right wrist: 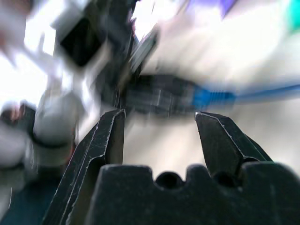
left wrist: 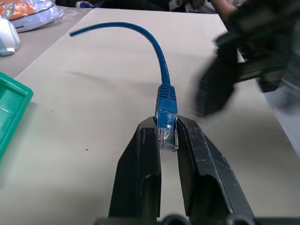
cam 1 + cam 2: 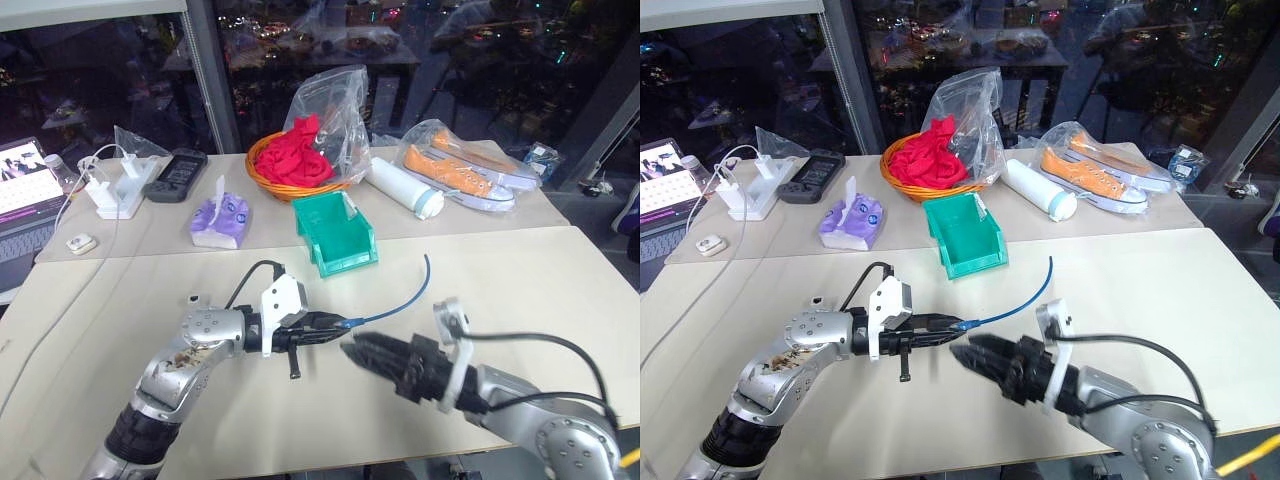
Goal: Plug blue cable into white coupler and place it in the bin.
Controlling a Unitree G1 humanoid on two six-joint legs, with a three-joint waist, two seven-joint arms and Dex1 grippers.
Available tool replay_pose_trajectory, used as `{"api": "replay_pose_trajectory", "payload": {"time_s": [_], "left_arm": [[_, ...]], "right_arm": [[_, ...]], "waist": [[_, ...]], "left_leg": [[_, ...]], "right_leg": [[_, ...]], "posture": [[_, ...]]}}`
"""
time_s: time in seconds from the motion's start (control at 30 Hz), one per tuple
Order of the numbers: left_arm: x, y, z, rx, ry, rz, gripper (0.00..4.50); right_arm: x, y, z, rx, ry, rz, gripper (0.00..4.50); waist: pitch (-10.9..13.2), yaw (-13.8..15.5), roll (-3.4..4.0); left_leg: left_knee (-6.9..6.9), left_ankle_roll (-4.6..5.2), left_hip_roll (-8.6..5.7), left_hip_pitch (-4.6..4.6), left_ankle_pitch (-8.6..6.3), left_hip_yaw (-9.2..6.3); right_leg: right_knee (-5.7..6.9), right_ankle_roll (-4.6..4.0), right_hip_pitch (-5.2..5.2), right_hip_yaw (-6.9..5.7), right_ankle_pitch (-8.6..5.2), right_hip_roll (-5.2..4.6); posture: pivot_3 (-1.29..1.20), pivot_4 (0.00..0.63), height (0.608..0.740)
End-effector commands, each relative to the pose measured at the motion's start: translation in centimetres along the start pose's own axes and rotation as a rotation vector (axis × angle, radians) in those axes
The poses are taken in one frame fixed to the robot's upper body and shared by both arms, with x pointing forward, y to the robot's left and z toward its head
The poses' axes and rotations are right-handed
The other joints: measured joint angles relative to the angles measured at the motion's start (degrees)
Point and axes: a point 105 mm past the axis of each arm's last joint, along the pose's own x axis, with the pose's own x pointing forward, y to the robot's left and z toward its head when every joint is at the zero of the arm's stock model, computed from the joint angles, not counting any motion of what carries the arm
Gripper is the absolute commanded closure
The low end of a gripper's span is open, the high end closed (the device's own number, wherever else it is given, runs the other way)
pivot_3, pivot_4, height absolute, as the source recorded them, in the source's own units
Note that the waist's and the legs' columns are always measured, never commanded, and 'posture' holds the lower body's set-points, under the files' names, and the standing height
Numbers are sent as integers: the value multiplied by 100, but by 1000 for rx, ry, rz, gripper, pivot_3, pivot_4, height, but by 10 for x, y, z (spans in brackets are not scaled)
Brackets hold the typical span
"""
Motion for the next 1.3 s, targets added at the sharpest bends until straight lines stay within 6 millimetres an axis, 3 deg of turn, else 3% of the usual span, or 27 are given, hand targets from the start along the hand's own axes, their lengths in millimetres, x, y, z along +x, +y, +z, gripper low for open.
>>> {"api": "replay_pose_trajectory", "payload": {"time_s": [0.03, 0.27, 0.57, 1.1, 1.3], "left_arm": [[3, -4, 16, 19, -53, 1, 4411], [3, -1, 17, 31, -57, 22, 4411], [2, -1, 17, 34, -51, 27, 4411], [2, -1, 19, 44, -51, 32, 4411], [1, -2, 19, 44, -51, 33, 4411]], "right_arm": [[3, 5, -4, 17, -5, -46, 1673], [3, -1, -4, 93, -23, -98, 1673], [-1, 7, 21, 253, -180, -13, 1673], [8, 3, 14, 254, -114, -47, 1673], [10, 2, 13, 257, -104, -55, 3406]], "waist": [[0, 13, 0], [0, -29, 0], [0, -28, 0], [0, -27, 0], [0, -21, 0]], "left_leg": [[0, 0, 0, -2, 0, 0], [-1, 4, 0, -5, -2, -1], [-1, 4, 0, -2, -2, -1], [-1, 4, 0, -2, -2, 0], [-1, 4, 0, -3, -2, 0]], "right_leg": [[-2, 0, 0, -1, 0, 0], [-3, 1, -3, -2, 0, 0], [-3, 0, -2, -1, 0, 0], [-4, 0, -2, -1, 0, 0], [-4, 0, -2, -1, 0, 0]], "posture": [[0, 150, 732], [0, 150, 732], [0, 150, 732], [0, 150, 732], [0, 150, 732]]}}
